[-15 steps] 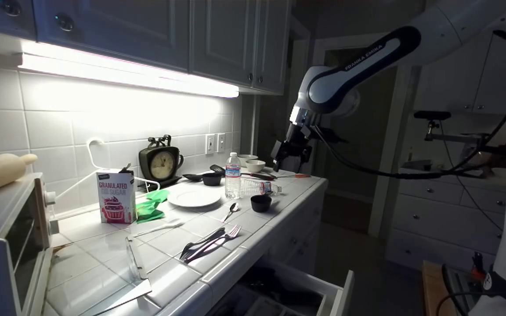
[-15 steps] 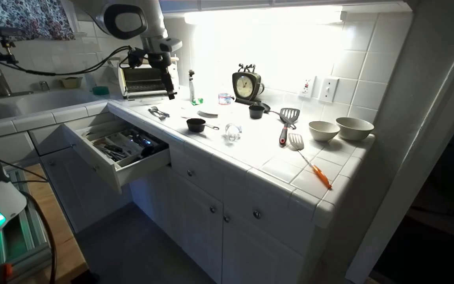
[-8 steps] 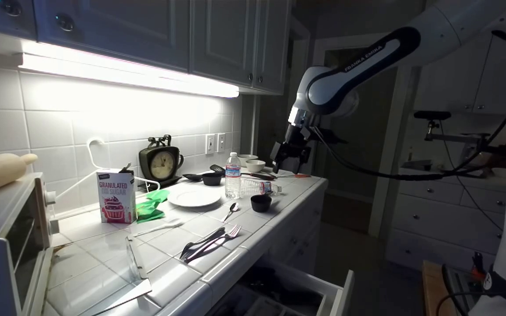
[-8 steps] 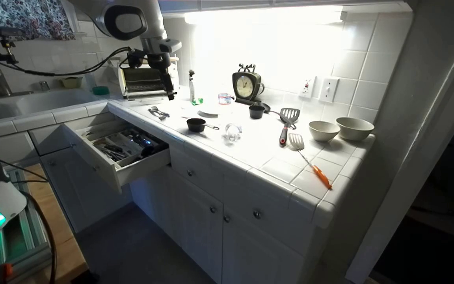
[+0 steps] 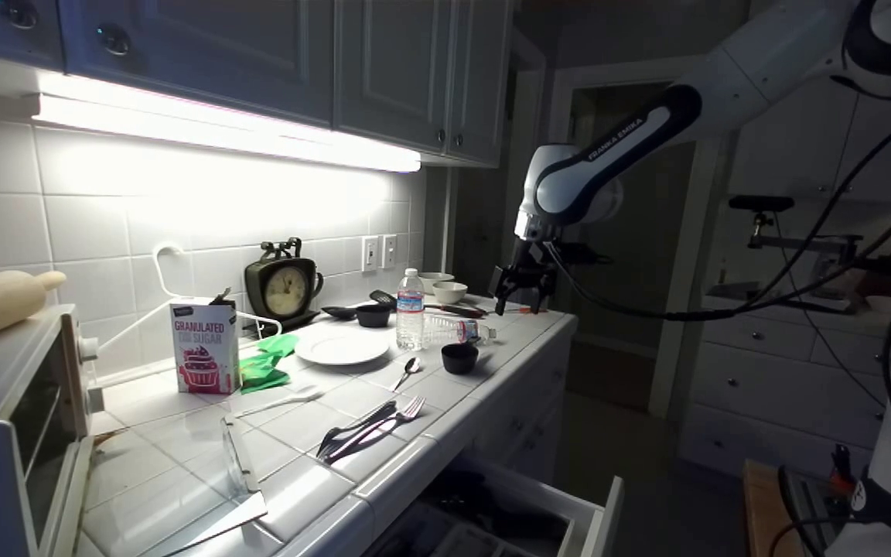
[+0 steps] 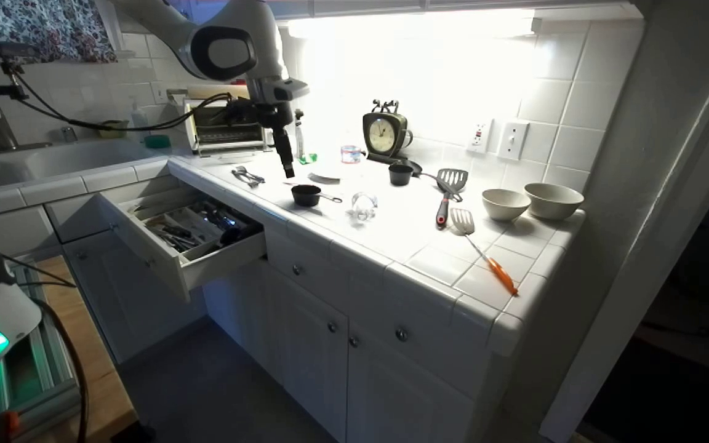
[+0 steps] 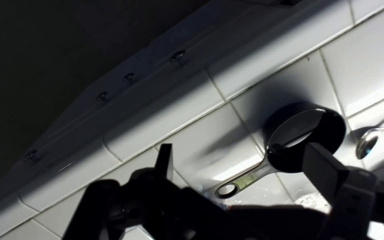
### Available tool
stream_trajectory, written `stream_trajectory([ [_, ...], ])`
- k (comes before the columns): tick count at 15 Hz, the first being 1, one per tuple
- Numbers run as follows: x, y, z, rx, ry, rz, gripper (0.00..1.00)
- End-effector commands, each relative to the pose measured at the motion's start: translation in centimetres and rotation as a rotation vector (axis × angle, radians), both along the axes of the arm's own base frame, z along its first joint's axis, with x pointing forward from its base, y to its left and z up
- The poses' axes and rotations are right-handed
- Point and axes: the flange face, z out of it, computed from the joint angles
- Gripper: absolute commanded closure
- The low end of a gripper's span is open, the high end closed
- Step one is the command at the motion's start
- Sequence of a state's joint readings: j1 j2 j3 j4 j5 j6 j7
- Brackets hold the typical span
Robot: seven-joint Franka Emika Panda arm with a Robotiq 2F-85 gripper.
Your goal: Place the water bottle on the right upright.
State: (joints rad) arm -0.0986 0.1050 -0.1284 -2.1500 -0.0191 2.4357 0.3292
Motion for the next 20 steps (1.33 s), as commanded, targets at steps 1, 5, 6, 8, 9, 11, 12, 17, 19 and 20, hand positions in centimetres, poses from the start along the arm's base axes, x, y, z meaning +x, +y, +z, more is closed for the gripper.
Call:
stream_trajectory([
  [1, 2.0, -3.1, -0.1, -0.036, -0.017, -0.015, 0.0],
  [5, 3.7, -5.6, -0.1, -0.058, -0.034, 0.067, 0.0],
  [6, 4.1, -6.0, -0.1, -0.067, -0.034, 0.111, 0.0],
  [8, 4.7, -6.6, -0.4, -0.072, -0.042, 0.208, 0.0],
  [9, 5.1, -6.8, -0.6, -0.069, -0.052, 0.273, 0.0],
  [11, 5.5, -7.2, -1.1, -0.063, -0.061, 0.384, 0.0],
  [12, 5.7, -7.7, -1.4, -0.067, -0.062, 0.435, 0.0],
  [17, 5.3, -8.8, -2.1, -0.1, -0.019, 0.466, 0.0],
  [19, 5.4, -8.5, -2.0, -0.12, -0.034, 0.491, 0.0],
  [20, 5.6, -8.3, -1.9, -0.121, -0.03, 0.51, 0.0],
])
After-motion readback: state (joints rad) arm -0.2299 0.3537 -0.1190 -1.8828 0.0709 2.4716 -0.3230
